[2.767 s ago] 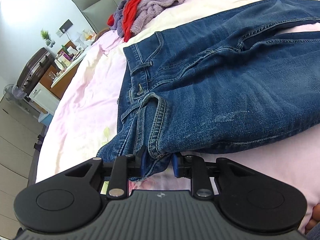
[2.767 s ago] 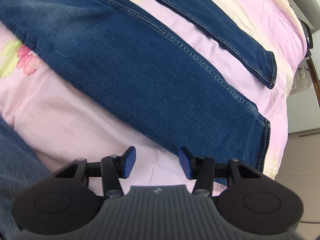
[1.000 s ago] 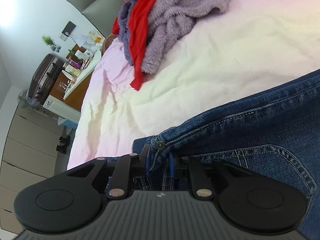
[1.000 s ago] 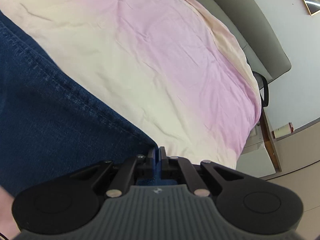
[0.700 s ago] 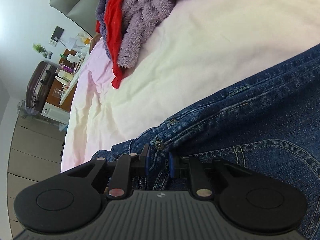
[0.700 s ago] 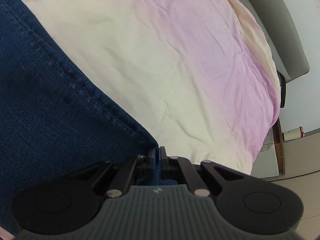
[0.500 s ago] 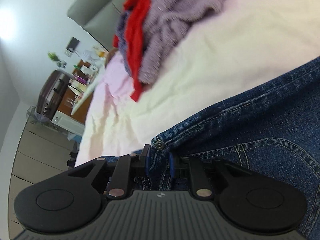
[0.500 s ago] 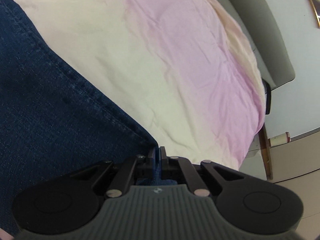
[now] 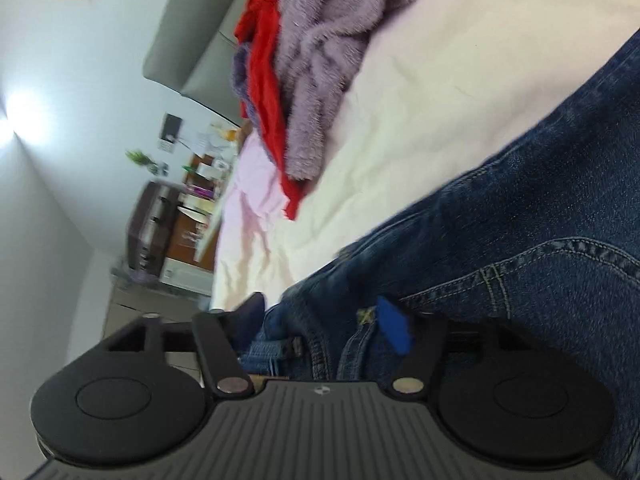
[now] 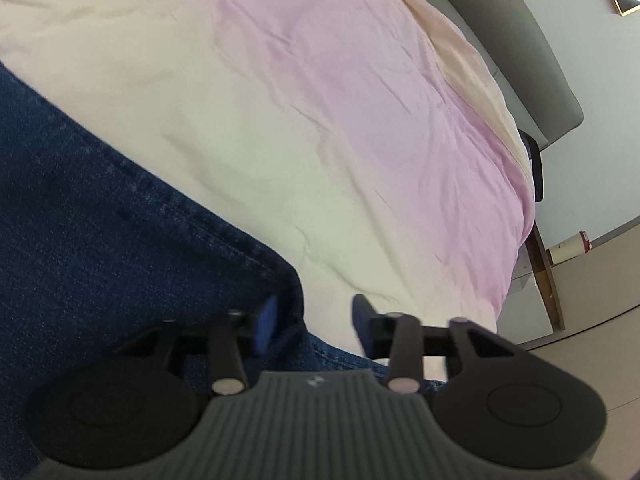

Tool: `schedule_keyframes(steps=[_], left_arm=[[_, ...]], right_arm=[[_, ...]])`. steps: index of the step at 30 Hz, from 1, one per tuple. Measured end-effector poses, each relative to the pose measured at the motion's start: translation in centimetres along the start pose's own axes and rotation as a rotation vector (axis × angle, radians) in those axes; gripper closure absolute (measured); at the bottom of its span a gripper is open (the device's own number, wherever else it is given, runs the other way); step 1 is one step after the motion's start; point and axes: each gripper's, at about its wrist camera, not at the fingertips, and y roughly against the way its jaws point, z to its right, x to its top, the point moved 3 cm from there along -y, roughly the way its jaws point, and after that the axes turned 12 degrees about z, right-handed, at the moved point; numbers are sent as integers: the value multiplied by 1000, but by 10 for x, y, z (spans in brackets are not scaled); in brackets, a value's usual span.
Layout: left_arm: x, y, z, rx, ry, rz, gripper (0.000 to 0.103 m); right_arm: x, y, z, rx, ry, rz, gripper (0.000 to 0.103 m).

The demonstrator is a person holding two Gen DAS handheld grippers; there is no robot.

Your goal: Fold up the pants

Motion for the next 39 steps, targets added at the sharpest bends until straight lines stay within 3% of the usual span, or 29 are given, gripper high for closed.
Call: schedule_keyframes(steps=[5,11,14,17,18,21,23,24,26,27,28,33,39], left_arm=[[4,36,-21,-81,93,11,22],[12,117,-19,-342,251,54,23],[18,154,0,-465,276,79,25],[23,184,26,-561,295,97,25],[24,189,34,-580,313,94,25],[26,198,51,-589,399,58,27],[27,199,58,-636,459,25,28],[28,200,60,-652,481,13,29],[31,202,64,-659,490,8,29],[32,203,65,-656,485,13,30],[33,203,66,-652,478,18,30],[40,202,69,-659,499,35,30],[49,204,72,-667,519,50,30]], right_arm=[[-4,42,33,49,-141,35,55],[-36,115,49,112,-243,86,55],[-61,143,35,138,-214,102,53],[-83,161,10,150,-140,121,41],[-88,163,3,140,-108,135,37],[-97,156,-17,59,19,188,34],[-99,143,-24,23,73,205,34],[-100,136,-25,34,80,193,38],[-103,123,-23,61,83,145,68],[-104,121,-19,64,71,127,98],[-104,122,-12,62,51,118,102],[-86,122,68,-1,-109,132,103],[-81,55,148,-150,-270,-8,103]])
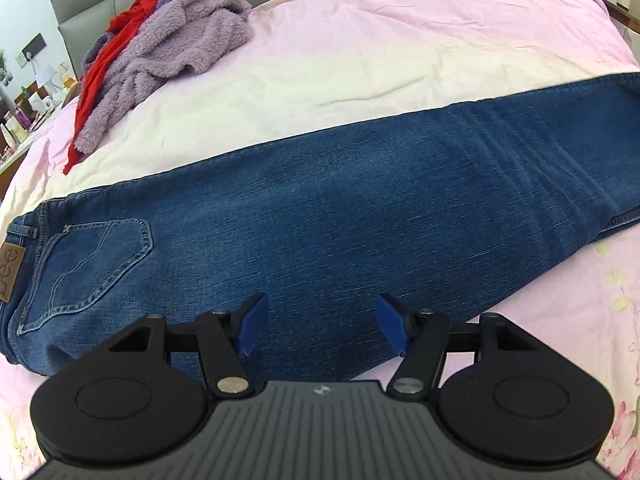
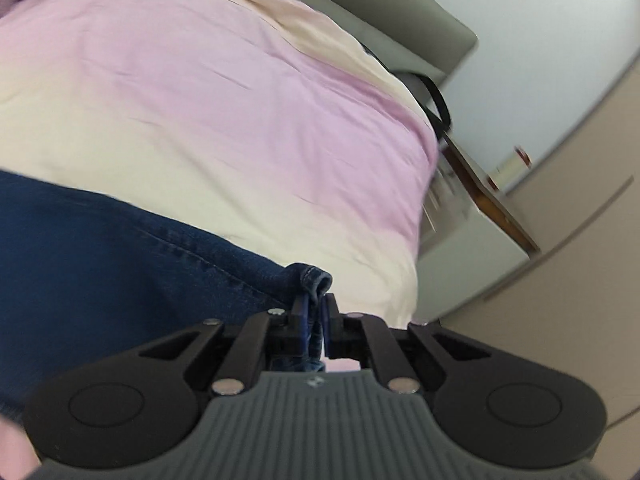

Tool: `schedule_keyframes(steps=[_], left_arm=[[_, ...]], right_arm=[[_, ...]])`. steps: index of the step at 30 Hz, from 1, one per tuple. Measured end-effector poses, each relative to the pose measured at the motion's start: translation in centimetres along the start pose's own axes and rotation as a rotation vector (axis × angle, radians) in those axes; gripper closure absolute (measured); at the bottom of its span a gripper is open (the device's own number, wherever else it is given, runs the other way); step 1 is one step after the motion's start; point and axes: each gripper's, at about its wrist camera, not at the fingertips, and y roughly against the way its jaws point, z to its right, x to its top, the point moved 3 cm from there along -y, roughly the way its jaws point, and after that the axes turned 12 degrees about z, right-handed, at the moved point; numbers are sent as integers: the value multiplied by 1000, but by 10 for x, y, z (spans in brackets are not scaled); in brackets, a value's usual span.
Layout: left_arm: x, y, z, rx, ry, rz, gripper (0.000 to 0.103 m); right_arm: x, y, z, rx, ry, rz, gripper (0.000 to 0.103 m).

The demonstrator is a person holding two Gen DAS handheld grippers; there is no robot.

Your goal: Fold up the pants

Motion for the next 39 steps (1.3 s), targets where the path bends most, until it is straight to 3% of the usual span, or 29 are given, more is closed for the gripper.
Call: schedule_keyframes(steps=[5,8,12,14,16,17,19,22,25,27,33,35,39], left_arm=[[-2,-2,-6,24,-53,-10,30],[-2,2,-12,54,-65,-11,30],[-8,13,-21,110,-75,-6,30],[-18,22,-24,123,-76,-9,30],[-31,29,-28,151,-73,-32,29],[-39,31,-31,164,-64,-42,29],[-55,31,-38,166,-36,-66,29],[-75,27,-45,143,-16,-25,29],[-88,14,-48,181,-43,18,29],[-94,-1,-51,244,-65,4,29],[-78,-10,-49,293,-93,102,30],[-69,-13,-50,309,-90,110,33],[-54,-14,-57,331,-65,119,60]], right_arm=[[-11,-52,-4,-101,48,-85,103],[-21,-57,4,-64,-35,-106,103],[-35,-35,21,5,-147,-96,103],[-48,-12,27,43,-246,-101,94],[-61,8,31,88,-321,-93,79],[-67,18,29,110,-340,-87,78],[-79,36,23,138,-367,-87,77],[-98,55,9,190,-406,-94,77],[-116,66,-4,233,-445,-117,77],[-125,70,-9,247,-480,-121,77],[-130,62,14,257,-647,-110,77],[-130,54,22,255,-711,-112,77],[-136,30,27,244,-848,-155,77]])
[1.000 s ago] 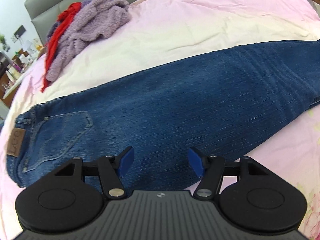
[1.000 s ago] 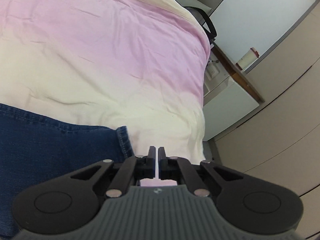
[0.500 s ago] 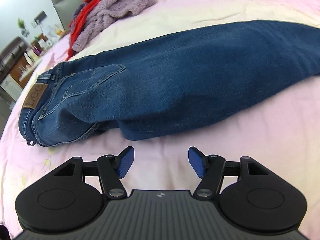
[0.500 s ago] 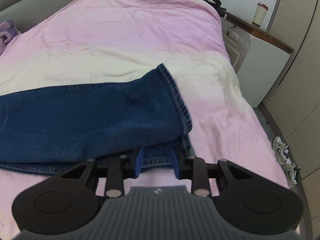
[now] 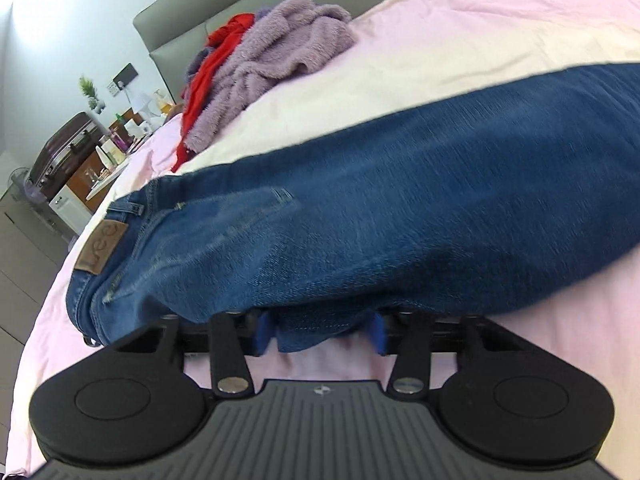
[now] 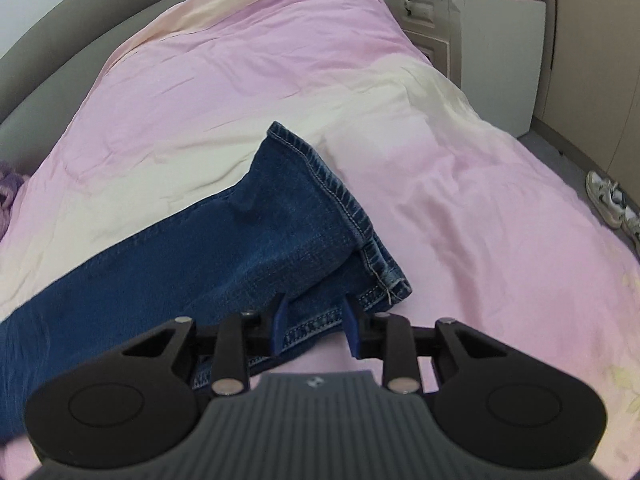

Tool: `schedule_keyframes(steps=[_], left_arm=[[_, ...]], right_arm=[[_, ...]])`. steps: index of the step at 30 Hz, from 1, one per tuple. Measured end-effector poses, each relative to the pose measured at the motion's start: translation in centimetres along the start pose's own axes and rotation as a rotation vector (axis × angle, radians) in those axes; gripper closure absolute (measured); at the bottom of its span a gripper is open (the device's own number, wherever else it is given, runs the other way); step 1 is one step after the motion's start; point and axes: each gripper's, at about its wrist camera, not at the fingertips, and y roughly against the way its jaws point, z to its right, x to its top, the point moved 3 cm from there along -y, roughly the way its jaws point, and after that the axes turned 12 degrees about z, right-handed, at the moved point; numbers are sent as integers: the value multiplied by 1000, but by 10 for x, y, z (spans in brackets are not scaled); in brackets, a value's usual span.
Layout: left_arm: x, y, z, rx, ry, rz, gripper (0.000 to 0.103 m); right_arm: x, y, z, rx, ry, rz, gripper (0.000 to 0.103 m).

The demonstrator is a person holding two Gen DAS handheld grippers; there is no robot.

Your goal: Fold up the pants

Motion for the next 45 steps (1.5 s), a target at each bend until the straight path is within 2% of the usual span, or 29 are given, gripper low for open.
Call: schedule_keyframes(steps=[3,5,7,8,11,13,16,18,22,24,26,27,30,34,36,39,43,44,45], left_arm=[[5,1,-8,1,32,-19,81],[8,4,-16,-10,74,-18,85],[12,8,-24,-22,111,-19,88],[14,10,-27,-23,121,-20,88],[18,17,-36,-13,143,-8,89],[19,21,-42,-11,177,-17,89],[17,28,-48,-13,211,-43,89],[15,29,-44,-14,169,-56,89],[13,33,-43,-41,144,-100,90],[12,37,-47,-80,159,-109,90],[12,43,-51,-119,170,-115,90],[10,46,-51,-136,165,-117,90],[4,55,-50,-183,131,-116,90],[-6,60,-52,-260,85,-148,90],[-10,60,-57,-300,94,-161,90],[-20,60,-66,-354,63,-198,101],[-39,60,-94,-333,12,-172,100],[-41,58,-104,-323,13,-164,98],[-42,54,-114,-306,9,-149,91]], right_arm=[[4,-21,8,-29,-94,4,77],[6,-32,15,-41,-170,9,78],[11,-32,16,-32,-219,22,103],[16,-27,13,-15,-215,42,103],[31,0,0,-4,-145,114,103],[32,13,-2,-30,-127,111,103],[17,10,4,-61,-84,58,103],[1,-2,13,-91,-113,3,103],[-14,-16,17,-124,-83,-21,103],[-16,-9,6,-144,8,-9,101],[-21,6,-15,-129,133,2,98],[-28,18,-31,-101,202,8,95],[-56,48,-82,39,332,-6,77],[-110,81,-166,297,439,-68,77],[-140,99,-213,419,497,-78,75],[-185,125,-278,591,575,-94,72],[-243,153,-352,754,684,-109,72],[-255,160,-368,790,706,-110,72],[-265,165,-381,818,721,-109,72]])
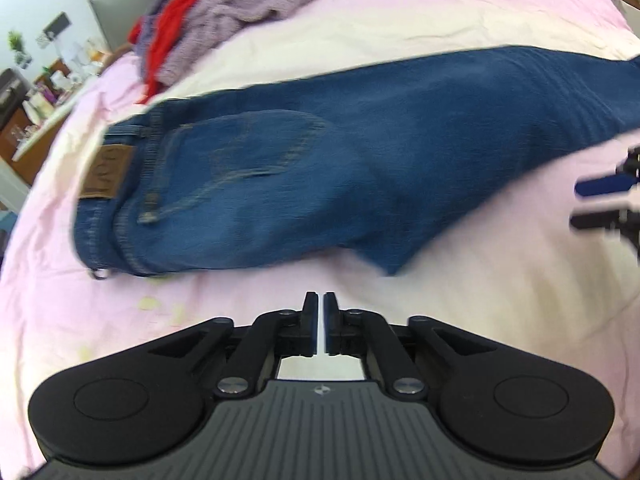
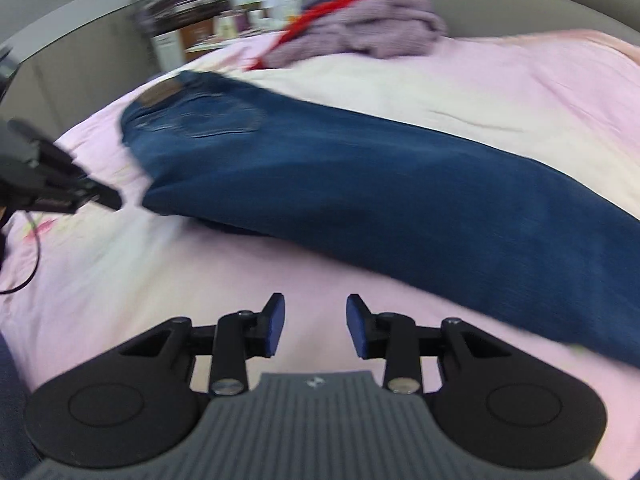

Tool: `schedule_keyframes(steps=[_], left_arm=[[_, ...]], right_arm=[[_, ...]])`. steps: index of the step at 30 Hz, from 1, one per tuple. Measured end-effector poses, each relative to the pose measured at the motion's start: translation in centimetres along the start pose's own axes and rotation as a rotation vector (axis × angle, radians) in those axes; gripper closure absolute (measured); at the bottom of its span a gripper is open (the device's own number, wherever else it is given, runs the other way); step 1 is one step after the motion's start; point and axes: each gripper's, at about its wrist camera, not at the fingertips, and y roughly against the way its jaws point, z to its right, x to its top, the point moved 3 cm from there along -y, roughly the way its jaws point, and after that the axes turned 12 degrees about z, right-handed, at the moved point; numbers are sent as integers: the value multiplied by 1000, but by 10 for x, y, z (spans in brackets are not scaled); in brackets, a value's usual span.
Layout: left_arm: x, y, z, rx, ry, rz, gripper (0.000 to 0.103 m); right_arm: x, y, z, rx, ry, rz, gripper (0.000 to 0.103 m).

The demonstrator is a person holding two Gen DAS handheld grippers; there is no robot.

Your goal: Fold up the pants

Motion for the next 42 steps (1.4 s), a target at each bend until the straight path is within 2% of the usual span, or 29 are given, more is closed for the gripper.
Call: schedule_keyframes(steps=[3,6,9,12,14,16,17,18,20,24,29,31,33,37,38,39,40,42], left_arm=[[2,-5,-33,51,-17,43,82],[6,-19,-68,95,4,67,82],[9,-39,-104,143,37,74,82],[14,-55,-140,197,112,110,82],[19,-69,-157,190,158,108,81],[23,-86,-162,218,103,90,85],[24,-97,-163,285,44,57,97],[21,-109,-166,339,-6,13,97],[15,-123,-173,302,28,-34,97],[9,-118,-167,297,-42,-2,97],[6,-85,-161,281,-56,46,97],[3,-73,-151,274,-100,51,92],[-1,-64,-144,265,-134,56,85],[-12,-45,-134,209,-112,35,83],[-14,-41,-133,198,-105,28,83],[-17,-37,-132,188,-103,25,83],[-21,-32,-129,182,-103,23,83],[-26,-24,-125,165,-90,18,83]], right_arm=[[9,-29,-45,61,77,-2,61],[16,-57,-74,77,128,-3,62],[33,-85,-71,36,118,-4,64],[52,-101,-66,-11,92,17,66],[66,-103,-58,-39,63,45,66],[75,-105,-54,-57,65,55,66],[78,-107,-52,-75,89,56,66],[81,-109,-50,-91,112,52,67],[84,-117,-45,-108,134,18,70],[85,-124,-41,-63,154,-43,71],[75,-120,-66,115,243,-83,70],[66,-121,-82,148,326,-85,64],[58,-124,-96,161,413,-69,62],[51,-139,-108,144,509,-41,62],[51,-143,-110,143,510,-44,66],[50,-144,-111,155,503,-51,88],[48,-144,-114,164,500,-64,96],[40,-135,-124,164,544,-71,102]])
